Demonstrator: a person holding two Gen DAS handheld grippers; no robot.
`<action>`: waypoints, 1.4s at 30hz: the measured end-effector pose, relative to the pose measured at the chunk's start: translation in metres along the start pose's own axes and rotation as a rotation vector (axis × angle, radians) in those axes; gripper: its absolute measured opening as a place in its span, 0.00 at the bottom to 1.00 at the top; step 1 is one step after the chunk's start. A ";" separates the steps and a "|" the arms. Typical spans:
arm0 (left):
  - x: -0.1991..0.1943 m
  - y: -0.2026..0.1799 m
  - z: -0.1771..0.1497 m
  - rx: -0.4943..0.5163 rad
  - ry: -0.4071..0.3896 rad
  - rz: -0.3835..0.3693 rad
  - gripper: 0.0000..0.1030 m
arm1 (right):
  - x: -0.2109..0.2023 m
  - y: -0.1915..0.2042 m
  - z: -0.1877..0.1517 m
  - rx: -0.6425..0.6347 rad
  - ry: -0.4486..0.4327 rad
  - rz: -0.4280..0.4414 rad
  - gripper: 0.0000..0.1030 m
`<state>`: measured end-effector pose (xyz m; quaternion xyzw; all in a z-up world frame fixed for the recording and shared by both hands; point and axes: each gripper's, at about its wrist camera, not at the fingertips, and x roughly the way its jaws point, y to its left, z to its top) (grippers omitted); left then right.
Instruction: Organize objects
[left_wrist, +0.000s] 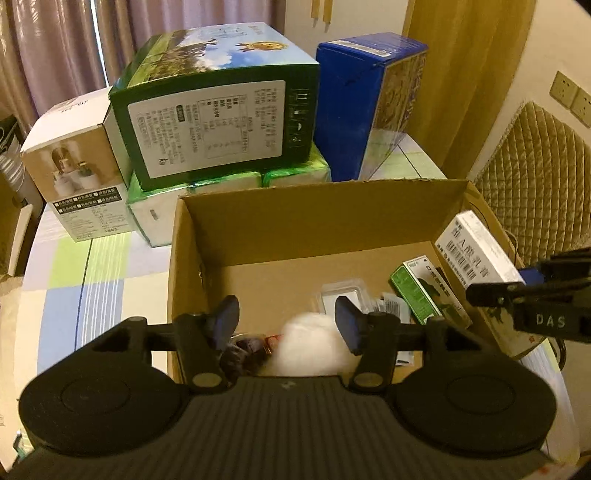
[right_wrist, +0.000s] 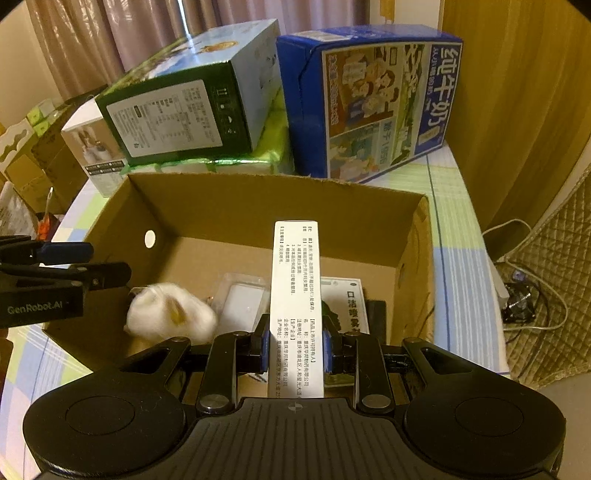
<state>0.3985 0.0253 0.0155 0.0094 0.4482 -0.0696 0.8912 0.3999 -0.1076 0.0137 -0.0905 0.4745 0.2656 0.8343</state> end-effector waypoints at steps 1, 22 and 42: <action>0.000 0.001 -0.001 0.000 -0.003 0.000 0.51 | 0.002 0.000 0.000 -0.001 0.003 0.001 0.22; -0.040 -0.001 -0.024 0.020 -0.044 -0.019 0.62 | -0.036 0.009 0.004 0.003 -0.097 0.042 0.46; -0.140 -0.055 -0.128 0.023 -0.085 -0.006 0.89 | -0.134 0.034 -0.134 0.010 -0.152 0.041 0.89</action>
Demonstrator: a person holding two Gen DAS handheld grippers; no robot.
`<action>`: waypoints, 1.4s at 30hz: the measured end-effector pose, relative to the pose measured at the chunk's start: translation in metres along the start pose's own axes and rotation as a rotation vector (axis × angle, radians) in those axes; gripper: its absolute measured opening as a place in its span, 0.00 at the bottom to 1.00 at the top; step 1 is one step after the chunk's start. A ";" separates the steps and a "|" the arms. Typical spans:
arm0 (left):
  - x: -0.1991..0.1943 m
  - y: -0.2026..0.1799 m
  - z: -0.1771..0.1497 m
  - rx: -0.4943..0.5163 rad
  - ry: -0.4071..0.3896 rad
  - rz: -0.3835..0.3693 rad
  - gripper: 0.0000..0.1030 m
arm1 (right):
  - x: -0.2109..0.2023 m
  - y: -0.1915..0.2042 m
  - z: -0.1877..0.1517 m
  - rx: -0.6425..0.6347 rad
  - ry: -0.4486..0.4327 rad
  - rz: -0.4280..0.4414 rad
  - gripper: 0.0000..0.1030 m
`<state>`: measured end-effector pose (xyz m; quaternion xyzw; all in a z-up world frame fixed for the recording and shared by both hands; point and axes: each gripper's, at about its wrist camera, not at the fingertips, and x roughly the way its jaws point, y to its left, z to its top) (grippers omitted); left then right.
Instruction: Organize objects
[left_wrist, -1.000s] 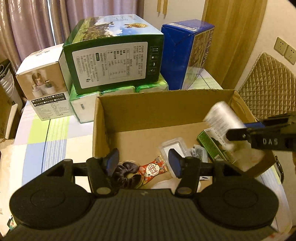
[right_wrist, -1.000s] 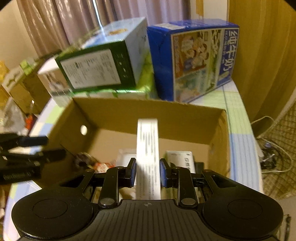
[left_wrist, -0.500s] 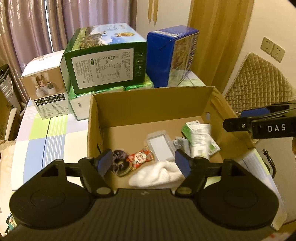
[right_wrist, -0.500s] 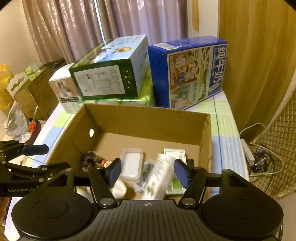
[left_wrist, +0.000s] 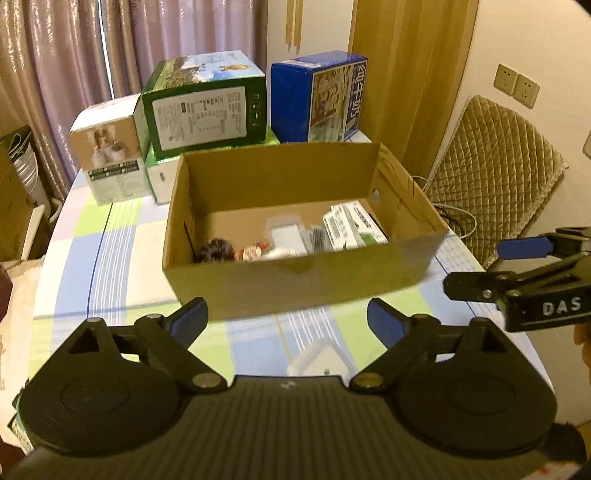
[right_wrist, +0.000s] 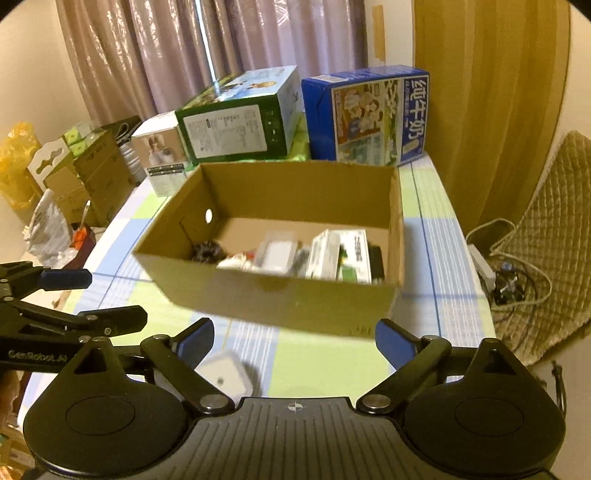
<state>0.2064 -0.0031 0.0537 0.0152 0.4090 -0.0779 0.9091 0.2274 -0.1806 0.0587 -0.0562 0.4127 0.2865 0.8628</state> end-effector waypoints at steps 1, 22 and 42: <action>-0.002 0.000 -0.004 -0.007 0.004 0.006 0.90 | -0.005 0.000 -0.006 0.010 -0.003 -0.001 0.90; -0.042 0.024 -0.097 -0.093 0.033 0.140 0.99 | -0.035 0.022 -0.109 0.037 0.004 0.022 0.97; -0.031 0.025 -0.118 -0.098 0.060 0.144 0.99 | -0.019 0.029 -0.124 -0.006 0.023 0.025 0.97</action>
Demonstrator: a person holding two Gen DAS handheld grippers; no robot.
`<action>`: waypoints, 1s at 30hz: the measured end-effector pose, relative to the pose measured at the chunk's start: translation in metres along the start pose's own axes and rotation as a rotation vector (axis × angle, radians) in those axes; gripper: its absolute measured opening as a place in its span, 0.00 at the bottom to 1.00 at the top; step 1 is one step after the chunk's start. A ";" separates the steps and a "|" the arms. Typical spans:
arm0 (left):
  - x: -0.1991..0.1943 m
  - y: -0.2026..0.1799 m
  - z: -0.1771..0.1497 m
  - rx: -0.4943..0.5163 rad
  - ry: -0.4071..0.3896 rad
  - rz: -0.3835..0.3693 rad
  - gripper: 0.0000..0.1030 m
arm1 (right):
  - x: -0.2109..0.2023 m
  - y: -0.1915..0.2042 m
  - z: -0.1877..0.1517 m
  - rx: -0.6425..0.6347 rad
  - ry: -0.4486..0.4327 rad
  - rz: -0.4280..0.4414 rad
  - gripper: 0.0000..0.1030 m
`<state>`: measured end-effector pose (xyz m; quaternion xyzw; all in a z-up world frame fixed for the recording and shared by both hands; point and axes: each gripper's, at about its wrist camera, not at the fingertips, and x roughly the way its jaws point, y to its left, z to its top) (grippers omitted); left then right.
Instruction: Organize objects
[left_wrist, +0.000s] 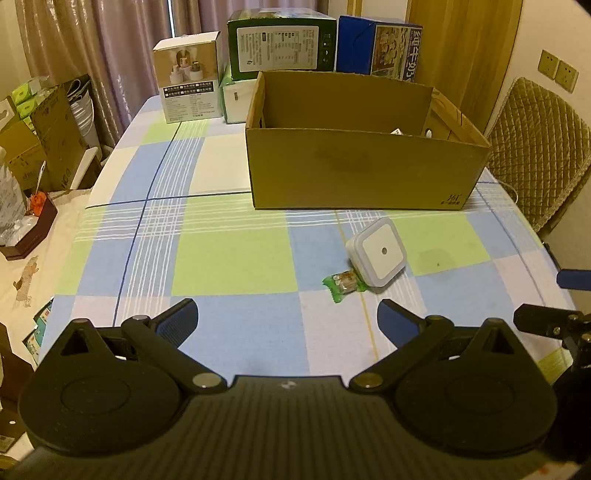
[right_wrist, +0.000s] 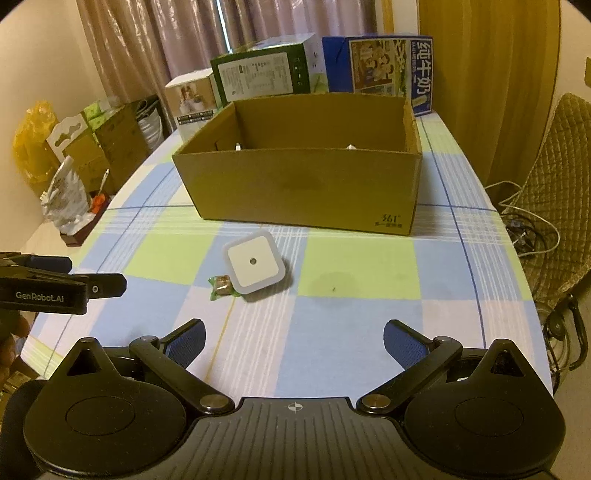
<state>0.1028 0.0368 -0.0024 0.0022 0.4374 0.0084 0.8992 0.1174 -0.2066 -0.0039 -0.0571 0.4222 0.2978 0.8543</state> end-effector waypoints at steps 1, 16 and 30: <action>0.002 0.000 -0.001 0.005 0.002 0.004 0.99 | 0.002 0.000 0.000 -0.001 0.003 0.000 0.97; 0.044 0.011 -0.004 -0.015 0.012 0.015 0.99 | 0.066 0.011 0.013 -0.185 -0.017 0.073 0.87; 0.087 0.028 0.000 -0.063 0.047 0.018 0.98 | 0.147 0.032 0.028 -0.373 0.013 0.118 0.79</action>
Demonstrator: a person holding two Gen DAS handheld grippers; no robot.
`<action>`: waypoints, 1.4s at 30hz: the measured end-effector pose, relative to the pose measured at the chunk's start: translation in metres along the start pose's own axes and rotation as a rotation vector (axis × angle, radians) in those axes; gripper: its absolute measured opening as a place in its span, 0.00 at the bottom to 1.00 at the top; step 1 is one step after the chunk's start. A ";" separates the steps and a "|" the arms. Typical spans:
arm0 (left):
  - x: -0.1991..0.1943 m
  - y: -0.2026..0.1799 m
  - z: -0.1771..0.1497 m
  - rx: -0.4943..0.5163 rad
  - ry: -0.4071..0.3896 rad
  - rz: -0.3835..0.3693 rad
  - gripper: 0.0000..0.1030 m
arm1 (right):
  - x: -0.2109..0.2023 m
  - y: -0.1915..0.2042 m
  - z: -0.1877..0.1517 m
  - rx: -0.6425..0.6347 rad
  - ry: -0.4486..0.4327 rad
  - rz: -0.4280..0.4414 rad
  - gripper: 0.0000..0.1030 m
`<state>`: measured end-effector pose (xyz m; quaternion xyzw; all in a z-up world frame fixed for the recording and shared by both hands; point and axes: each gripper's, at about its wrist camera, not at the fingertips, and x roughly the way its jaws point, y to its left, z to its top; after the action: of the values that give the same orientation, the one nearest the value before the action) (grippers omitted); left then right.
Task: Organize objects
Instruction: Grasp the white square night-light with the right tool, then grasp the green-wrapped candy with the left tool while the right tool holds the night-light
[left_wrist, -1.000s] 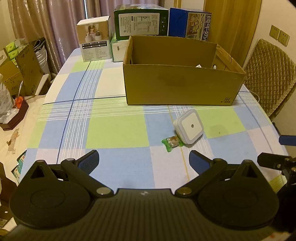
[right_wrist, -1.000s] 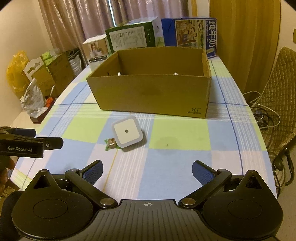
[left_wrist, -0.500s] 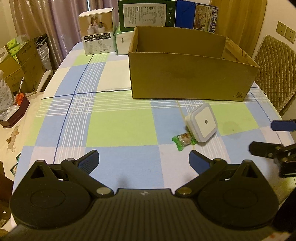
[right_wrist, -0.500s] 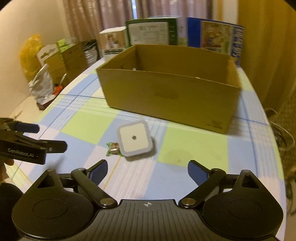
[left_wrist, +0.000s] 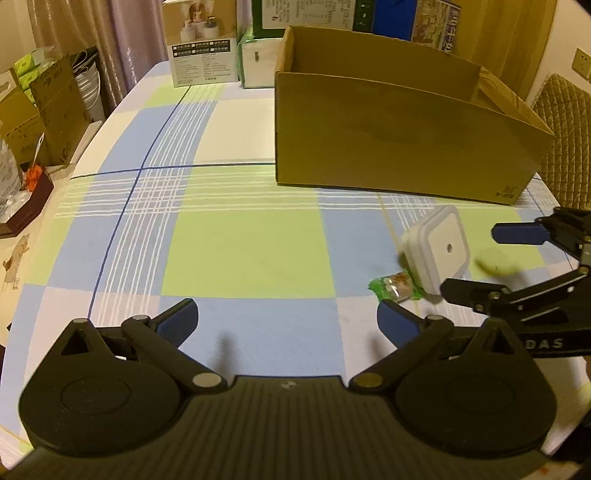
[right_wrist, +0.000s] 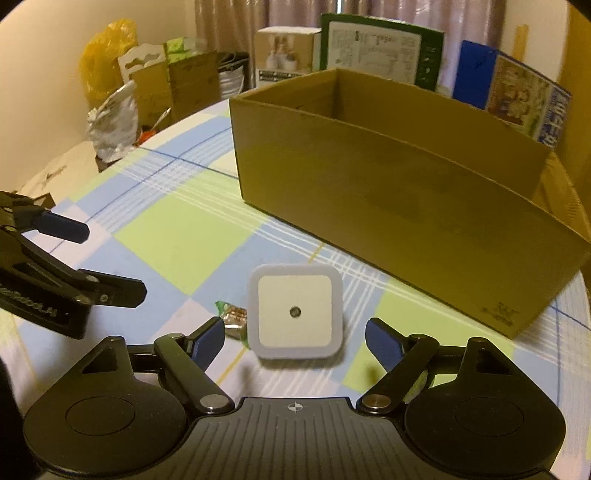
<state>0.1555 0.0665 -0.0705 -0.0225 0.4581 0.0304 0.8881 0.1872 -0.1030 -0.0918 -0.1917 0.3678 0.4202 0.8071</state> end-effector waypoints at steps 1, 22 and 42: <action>0.001 0.001 0.000 -0.003 0.000 0.000 0.98 | 0.005 -0.001 0.002 -0.003 0.004 0.001 0.78; 0.027 -0.062 -0.010 0.009 -0.010 -0.102 0.76 | -0.022 -0.063 -0.031 0.247 0.024 -0.208 0.60; 0.056 -0.095 -0.013 0.002 -0.093 -0.005 0.34 | -0.027 -0.059 -0.046 0.256 -0.040 -0.212 0.60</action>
<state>0.1840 -0.0272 -0.1226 -0.0213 0.4164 0.0290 0.9085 0.2056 -0.1800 -0.1016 -0.1164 0.3799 0.2861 0.8719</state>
